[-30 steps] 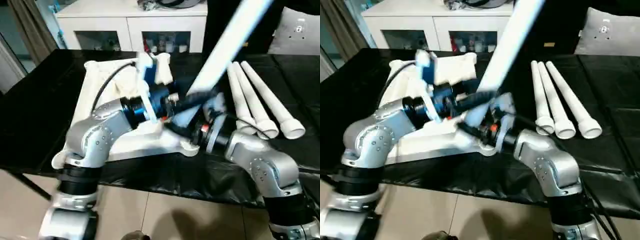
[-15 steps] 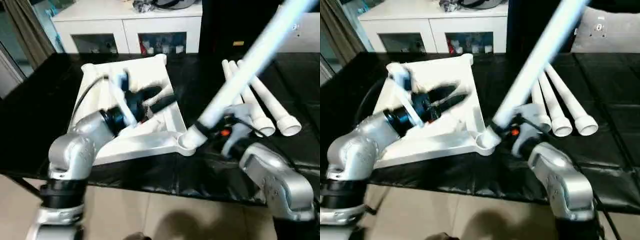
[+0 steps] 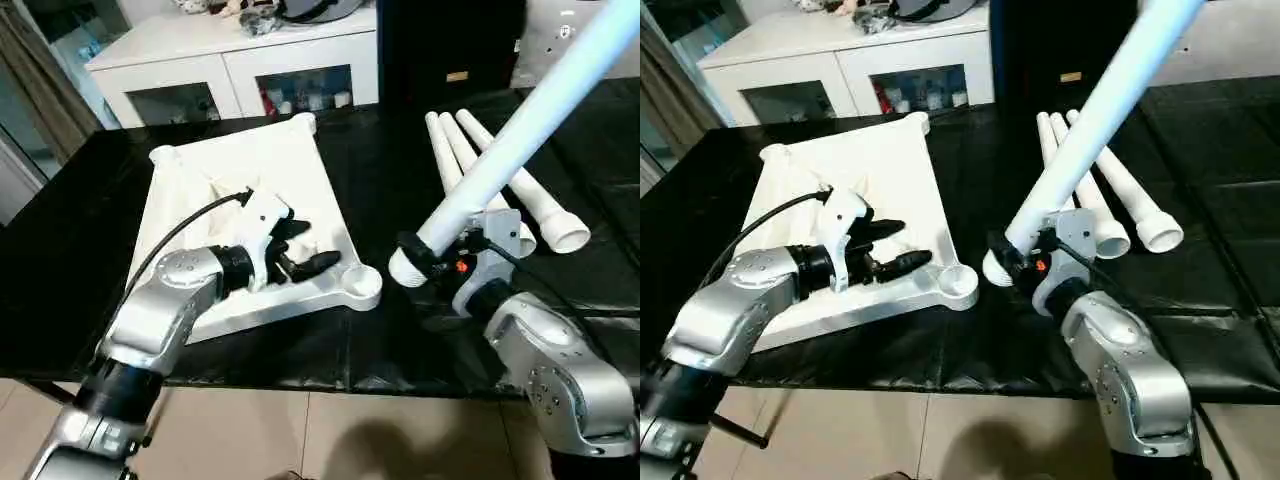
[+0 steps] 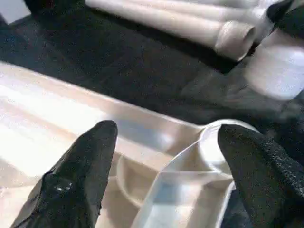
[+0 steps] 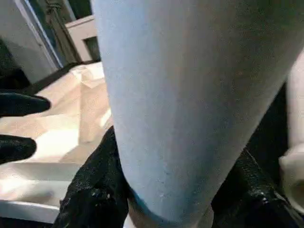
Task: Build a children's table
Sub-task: Pick table leg
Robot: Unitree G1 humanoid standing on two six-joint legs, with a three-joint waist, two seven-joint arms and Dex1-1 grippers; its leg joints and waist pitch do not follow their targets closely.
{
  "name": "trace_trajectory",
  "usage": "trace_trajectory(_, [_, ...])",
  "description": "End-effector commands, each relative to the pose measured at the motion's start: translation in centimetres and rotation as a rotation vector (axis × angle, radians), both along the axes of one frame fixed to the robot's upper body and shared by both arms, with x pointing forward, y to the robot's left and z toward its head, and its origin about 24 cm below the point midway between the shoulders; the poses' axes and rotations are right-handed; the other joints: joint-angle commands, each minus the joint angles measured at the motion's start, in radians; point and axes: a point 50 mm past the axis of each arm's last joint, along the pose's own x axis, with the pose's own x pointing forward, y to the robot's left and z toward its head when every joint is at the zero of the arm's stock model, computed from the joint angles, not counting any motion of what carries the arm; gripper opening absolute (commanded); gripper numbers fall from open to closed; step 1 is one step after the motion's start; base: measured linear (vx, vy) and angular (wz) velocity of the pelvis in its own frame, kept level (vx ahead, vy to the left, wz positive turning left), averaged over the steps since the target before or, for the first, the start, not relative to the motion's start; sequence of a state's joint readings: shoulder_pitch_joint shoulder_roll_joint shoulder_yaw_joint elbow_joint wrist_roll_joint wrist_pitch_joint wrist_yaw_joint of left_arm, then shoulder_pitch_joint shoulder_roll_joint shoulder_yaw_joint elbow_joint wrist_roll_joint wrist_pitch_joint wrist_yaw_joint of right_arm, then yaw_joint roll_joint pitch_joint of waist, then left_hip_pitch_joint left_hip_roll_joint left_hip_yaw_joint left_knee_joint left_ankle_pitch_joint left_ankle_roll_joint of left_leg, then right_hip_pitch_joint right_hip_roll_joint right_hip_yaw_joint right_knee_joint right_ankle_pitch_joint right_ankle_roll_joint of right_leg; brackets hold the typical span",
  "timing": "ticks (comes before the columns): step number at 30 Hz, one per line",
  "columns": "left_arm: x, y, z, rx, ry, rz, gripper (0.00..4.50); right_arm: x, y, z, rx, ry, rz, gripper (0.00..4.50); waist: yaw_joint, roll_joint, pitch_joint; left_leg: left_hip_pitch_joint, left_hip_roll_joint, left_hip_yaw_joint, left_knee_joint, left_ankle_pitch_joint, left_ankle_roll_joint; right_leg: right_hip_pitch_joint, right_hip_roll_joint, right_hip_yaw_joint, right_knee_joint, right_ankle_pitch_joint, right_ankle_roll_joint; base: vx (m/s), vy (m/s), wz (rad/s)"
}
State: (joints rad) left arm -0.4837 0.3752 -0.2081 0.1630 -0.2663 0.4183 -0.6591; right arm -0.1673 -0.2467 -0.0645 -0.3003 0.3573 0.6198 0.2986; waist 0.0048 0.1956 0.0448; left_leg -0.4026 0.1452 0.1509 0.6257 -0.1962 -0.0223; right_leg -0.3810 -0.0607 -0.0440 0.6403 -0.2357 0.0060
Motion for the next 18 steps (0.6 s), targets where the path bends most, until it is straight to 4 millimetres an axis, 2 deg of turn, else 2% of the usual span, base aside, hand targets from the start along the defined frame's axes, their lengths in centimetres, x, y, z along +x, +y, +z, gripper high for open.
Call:
trace_trajectory(1, [0.6, 0.9, 0.7, 0.002, -0.031, 0.051, 3.83, 0.4, 0.1, 1.0, 0.033, -0.037, 0.003, 1.90, 0.000, -0.026, -0.064, 0.013, 0.056, -0.031, -0.066, -0.095, 0.048, 0.047, -0.078, 0.038, -0.084, -0.118, -0.165, 0.000, 0.000, 0.00])
trace_trajectory(2, [0.7, 0.9, 0.7, -0.031, -0.035, 0.087, 3.83, 0.4, -0.1, 1.2, 0.053, -0.032, -0.014, 1.90, 0.000, -0.026, -0.065, 0.014, 0.057, -0.031, -0.065, -0.083, 0.058, 0.047, -0.079, 0.038, -0.082, -0.097, -0.173, 0.000, 0.000, 0.00])
trace_trajectory(3, [0.7, 0.9, 0.7, -0.050, -0.033, 0.101, 3.83, 0.4, -0.2, 1.2, 0.055, -0.025, -0.020, 1.90, -0.004, -0.043, -0.065, 0.013, 0.058, -0.028, -0.065, -0.075, 0.065, 0.048, -0.078, 0.038, -0.085, -0.087, -0.176, 0.000, 0.000, 0.00])
trace_trajectory(4, [0.6, 0.8, 0.7, -0.057, -0.039, 0.109, 3.83, 0.4, -0.2, 1.1, 0.055, -0.020, -0.020, 1.90, 0.001, -0.034, -0.065, 0.014, 0.057, -0.029, -0.063, -0.066, 0.072, 0.048, -0.081, 0.037, -0.084, -0.094, -0.182, 0.000, 0.000, 0.00])
trace_trajectory(5, [0.3, 0.7, 0.5, -0.083, -0.061, 0.135, 3.83, 0.2, -0.1, 1.0, 0.051, -0.005, -0.019, 1.90, -0.001, -0.049, -0.065, 0.012, 0.057, -0.026, -0.063, -0.063, 0.078, 0.047, -0.079, 0.038, -0.087, -0.095, -0.181, 0.000, 0.000, 0.00])
trace_trajectory(7, [0.0, 0.6, 0.1, -0.096, -0.059, 0.177, 3.83, 0.2, -0.1, 1.1, 0.050, -0.012, -0.035, 1.90, 0.001, -0.046, -0.065, 0.009, 0.059, -0.027, -0.062, -0.049, 0.086, 0.050, -0.082, 0.038, -0.083, -0.092, -0.183, 0.000, 0.000, 0.00])
trace_trajectory(8, [-0.2, 0.6, -0.2, -0.103, -0.061, 0.213, 3.83, 0.2, -0.1, 1.2, 0.045, -0.023, -0.055, 1.90, 0.000, -0.044, -0.065, 0.010, 0.060, -0.028, -0.062, -0.049, 0.089, 0.047, -0.081, 0.037, -0.082, -0.096, -0.179, 0.000, 0.000, 0.00])
trace_trajectory(11, [-0.6, 0.6, -0.5, -0.162, -0.042, 0.287, 3.83, 0.0, 0.1, 1.1, 0.008, -0.058, -0.076, 1.90, 0.002, -0.049, -0.063, 0.010, 0.059, -0.026, -0.063, -0.064, 0.087, 0.045, -0.080, 0.037, -0.087, -0.122, -0.173, 0.000, 0.000, 0.00])
trace_trajectory(12, [-0.7, 0.5, -0.4, -0.168, -0.042, 0.302, 3.83, -0.2, 0.3, 1.0, 0.022, -0.052, -0.056, 1.90, 0.003, -0.057, -0.062, 0.011, 0.059, -0.025, -0.064, -0.078, 0.082, 0.043, -0.080, 0.038, -0.091, -0.146, -0.170, 0.000, 0.000, 0.00])
trace_trajectory(13, [-0.7, 0.5, -0.4, -0.168, -0.045, 0.309, 3.83, -0.3, 0.4, 1.0, 0.036, -0.044, -0.040, 1.90, 0.003, -0.053, -0.061, 0.010, 0.059, -0.026, -0.065, -0.084, 0.081, 0.044, -0.080, 0.039, -0.089, -0.156, -0.169, 0.000, 0.000, 0.00])
trace_trajectory(14, [-0.6, 0.6, -0.2, -0.154, -0.067, 0.315, 3.83, -0.4, 0.4, 0.9, 0.037, -0.039, -0.053, 1.90, 0.005, -0.058, -0.059, 0.011, 0.059, -0.027, -0.067, -0.095, 0.078, 0.042, -0.080, 0.039, -0.093, -0.180, -0.163, 0.000, 0.000, 0.00])
trace_trajectory(15, [-0.5, 0.6, -0.1, -0.147, -0.078, 0.318, 3.83, -0.5, 0.4, 0.8, 0.038, -0.038, -0.062, 1.90, 0.006, -0.055, -0.058, 0.013, 0.060, -0.027, -0.068, -0.103, 0.073, 0.039, -0.079, 0.040, -0.093, -0.198, -0.157, 0.000, 0.000, 0.00])
trace_trajectory(16, [-0.5, 0.7, 0.0, -0.142, -0.084, 0.321, 3.83, -0.5, 0.4, 0.8, 0.043, -0.035, -0.070, 1.90, 0.005, -0.059, -0.057, 0.012, 0.060, -0.027, -0.070, -0.106, 0.071, 0.038, -0.078, 0.040, -0.094, -0.203, -0.155, 0.000, 0.000, 0.00])
trace_trajectory(17, [-0.4, 0.7, 0.1, -0.140, -0.086, 0.325, 3.83, -0.5, 0.3, 0.7, 0.046, -0.035, -0.080, 1.90, 0.006, -0.058, -0.057, 0.013, 0.060, -0.028, -0.070, -0.102, 0.066, 0.038, -0.079, 0.041, -0.093, -0.201, -0.151, 0.000, 0.000, 0.00])
trace_trajectory(18, [-0.3, 0.8, 0.2, -0.137, -0.092, 0.327, 3.83, -0.5, 0.2, 0.6, 0.049, -0.044, -0.107, 1.90, 0.005, -0.056, -0.057, 0.016, 0.065, -0.033, -0.075, -0.107, 0.052, 0.035, -0.072, 0.037, -0.091, -0.196, -0.150, 0.000, 0.000, 0.00])
